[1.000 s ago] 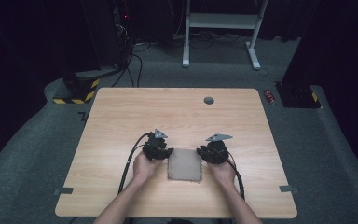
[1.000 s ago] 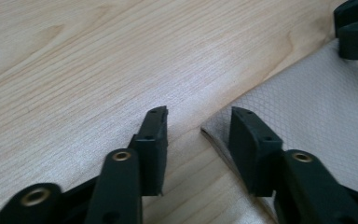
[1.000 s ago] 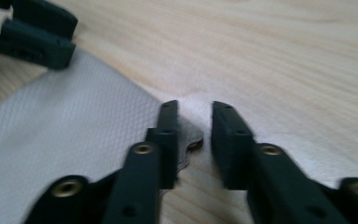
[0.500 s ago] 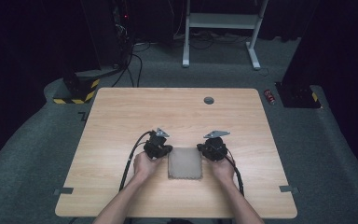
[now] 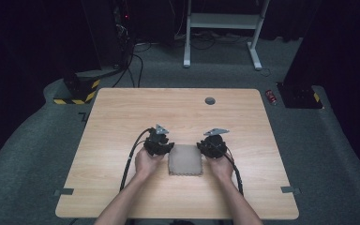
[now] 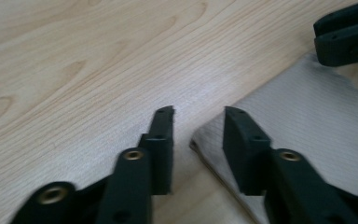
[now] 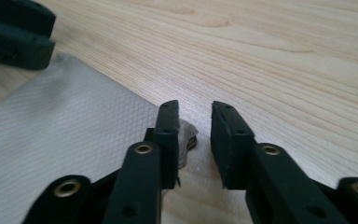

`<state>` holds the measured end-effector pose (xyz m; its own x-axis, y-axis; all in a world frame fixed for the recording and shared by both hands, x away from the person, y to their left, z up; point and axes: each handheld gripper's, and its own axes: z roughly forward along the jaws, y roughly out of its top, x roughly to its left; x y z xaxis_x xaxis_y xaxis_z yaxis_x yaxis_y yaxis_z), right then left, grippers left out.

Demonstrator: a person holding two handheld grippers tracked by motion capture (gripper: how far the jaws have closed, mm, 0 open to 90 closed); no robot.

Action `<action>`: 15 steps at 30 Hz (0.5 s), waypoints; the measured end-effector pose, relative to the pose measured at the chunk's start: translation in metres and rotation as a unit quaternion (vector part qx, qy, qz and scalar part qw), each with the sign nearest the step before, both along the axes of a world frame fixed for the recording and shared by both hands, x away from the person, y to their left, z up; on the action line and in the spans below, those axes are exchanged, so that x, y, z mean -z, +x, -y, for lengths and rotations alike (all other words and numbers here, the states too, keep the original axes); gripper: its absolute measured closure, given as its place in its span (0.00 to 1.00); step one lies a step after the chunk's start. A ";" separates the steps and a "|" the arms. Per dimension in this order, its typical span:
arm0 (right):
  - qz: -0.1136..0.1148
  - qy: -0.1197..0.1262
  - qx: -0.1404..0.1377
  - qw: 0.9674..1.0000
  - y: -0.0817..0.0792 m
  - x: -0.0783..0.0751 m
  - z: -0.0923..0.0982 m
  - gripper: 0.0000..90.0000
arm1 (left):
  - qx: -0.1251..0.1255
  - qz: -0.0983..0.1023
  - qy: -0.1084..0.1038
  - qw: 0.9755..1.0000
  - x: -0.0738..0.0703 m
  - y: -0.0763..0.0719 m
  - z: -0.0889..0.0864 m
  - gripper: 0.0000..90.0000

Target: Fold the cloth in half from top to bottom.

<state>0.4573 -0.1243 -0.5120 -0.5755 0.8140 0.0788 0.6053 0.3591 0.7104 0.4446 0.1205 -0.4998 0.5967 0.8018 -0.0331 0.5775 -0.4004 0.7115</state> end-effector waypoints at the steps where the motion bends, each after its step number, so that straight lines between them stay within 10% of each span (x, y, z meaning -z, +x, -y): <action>1: 0.004 0.008 0.000 1.000 -0.004 -0.002 0.004 0.78 | 0.007 0.006 0.002 1.000 -0.002 -0.005 0.000 0.64; 8: 0.013 0.017 -0.012 1.000 -0.026 -0.008 0.021 0.75 | 0.054 0.001 -0.002 0.999 0.002 -0.056 -0.004 0.53; 15: 0.021 0.016 -0.014 1.000 -0.034 -0.009 0.028 0.74 | 0.054 -0.002 0.020 0.998 0.015 -0.071 -0.010 0.51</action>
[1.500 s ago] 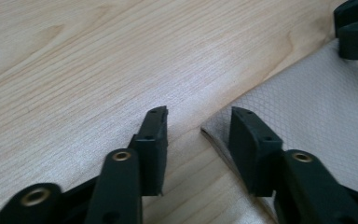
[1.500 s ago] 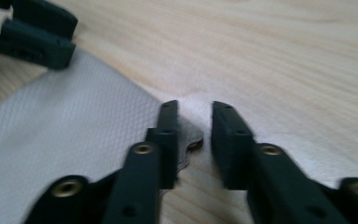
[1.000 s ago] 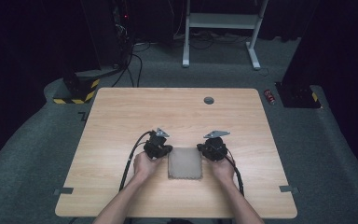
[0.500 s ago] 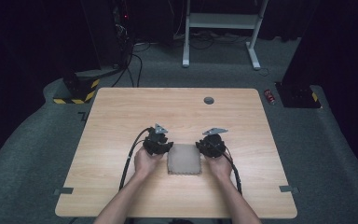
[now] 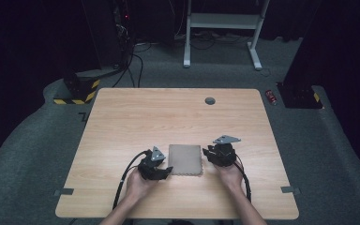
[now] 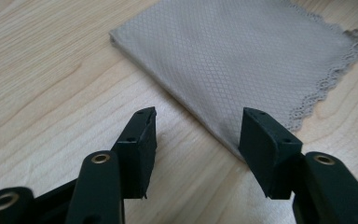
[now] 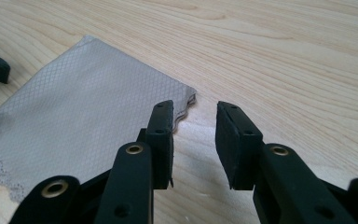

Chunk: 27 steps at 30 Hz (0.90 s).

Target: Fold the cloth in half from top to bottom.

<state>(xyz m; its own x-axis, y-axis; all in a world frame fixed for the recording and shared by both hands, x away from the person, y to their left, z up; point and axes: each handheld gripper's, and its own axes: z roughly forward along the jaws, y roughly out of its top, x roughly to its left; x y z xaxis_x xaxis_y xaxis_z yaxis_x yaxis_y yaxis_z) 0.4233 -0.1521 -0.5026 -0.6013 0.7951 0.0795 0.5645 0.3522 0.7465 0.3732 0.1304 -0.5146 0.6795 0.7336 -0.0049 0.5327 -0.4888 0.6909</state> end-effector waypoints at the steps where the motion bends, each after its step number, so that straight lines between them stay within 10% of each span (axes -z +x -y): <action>1: 0.000 0.000 0.000 1.000 0.000 0.000 0.000 0.74 | -0.001 0.001 0.002 1.000 0.000 -0.001 -0.001 0.51; 15: 0.018 0.013 0.025 0.999 -0.021 -0.004 0.033 0.71 | -0.055 0.019 -0.083 0.995 -0.012 -0.015 -0.045 0.47; 27: 0.025 0.004 0.047 0.999 -0.040 -0.001 0.053 0.69 | -0.115 0.033 -0.095 0.988 -0.008 -0.021 -0.083 0.45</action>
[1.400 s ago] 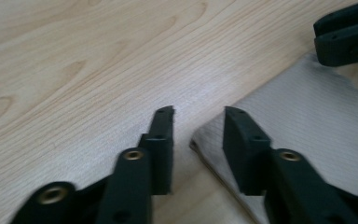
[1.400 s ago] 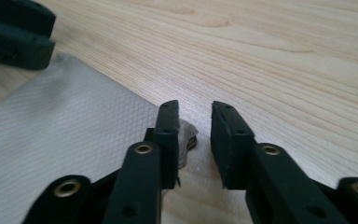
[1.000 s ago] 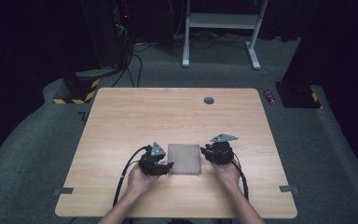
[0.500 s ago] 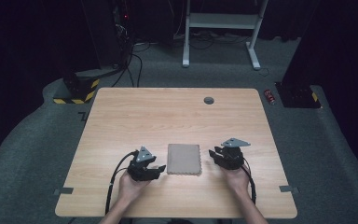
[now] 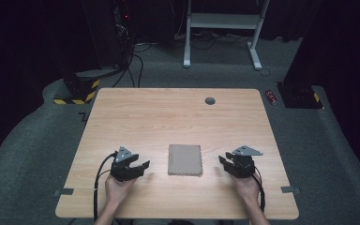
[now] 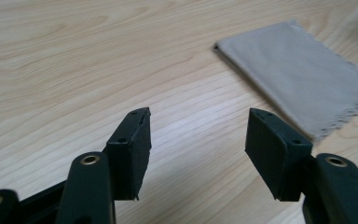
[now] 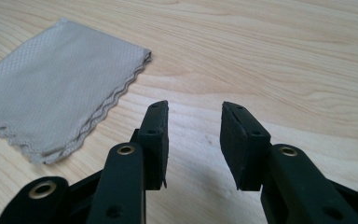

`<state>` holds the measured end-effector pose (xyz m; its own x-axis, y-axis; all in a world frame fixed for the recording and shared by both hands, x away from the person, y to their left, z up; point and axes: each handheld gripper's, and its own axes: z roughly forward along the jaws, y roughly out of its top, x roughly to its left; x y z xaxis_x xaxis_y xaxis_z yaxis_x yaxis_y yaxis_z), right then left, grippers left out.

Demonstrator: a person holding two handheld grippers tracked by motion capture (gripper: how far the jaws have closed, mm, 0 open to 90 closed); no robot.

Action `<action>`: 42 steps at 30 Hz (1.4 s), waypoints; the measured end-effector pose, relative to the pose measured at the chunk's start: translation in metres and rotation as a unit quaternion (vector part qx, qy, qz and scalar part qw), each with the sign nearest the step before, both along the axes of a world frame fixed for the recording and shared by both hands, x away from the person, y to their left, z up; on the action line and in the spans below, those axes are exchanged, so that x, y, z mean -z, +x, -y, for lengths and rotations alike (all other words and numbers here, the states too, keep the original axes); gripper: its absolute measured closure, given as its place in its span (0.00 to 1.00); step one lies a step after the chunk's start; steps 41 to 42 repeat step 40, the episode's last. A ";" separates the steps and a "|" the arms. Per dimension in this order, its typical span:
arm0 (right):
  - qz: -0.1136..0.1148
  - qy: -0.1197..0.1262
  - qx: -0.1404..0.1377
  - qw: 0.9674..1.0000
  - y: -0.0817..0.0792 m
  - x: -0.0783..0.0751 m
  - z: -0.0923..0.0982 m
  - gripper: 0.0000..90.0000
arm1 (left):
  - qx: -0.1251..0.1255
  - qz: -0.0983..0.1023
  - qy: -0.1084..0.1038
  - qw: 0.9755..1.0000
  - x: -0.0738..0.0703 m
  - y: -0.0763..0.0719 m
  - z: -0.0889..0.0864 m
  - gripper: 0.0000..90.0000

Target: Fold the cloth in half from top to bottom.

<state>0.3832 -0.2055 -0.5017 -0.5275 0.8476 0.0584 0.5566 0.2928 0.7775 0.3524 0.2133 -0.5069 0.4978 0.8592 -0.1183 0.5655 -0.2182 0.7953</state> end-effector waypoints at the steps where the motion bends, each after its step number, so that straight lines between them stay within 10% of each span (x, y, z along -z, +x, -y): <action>1: 0.000 0.000 0.000 1.000 0.000 0.000 0.000 0.69 | -0.004 -0.002 0.000 1.000 0.001 0.000 -0.003 0.45; 18: -0.009 -0.034 0.035 0.999 -0.017 0.014 0.027 0.67 | -0.064 -0.013 0.025 0.998 0.020 -0.005 -0.031 0.43; 27: -0.008 -0.047 0.034 0.998 -0.021 0.021 0.030 0.59 | -0.070 -0.003 0.072 0.995 0.021 -0.007 -0.025 0.40; 42: -0.010 -0.048 0.037 0.998 -0.020 0.021 0.028 0.53 | -0.064 -0.006 0.069 0.995 0.021 -0.007 -0.024 0.36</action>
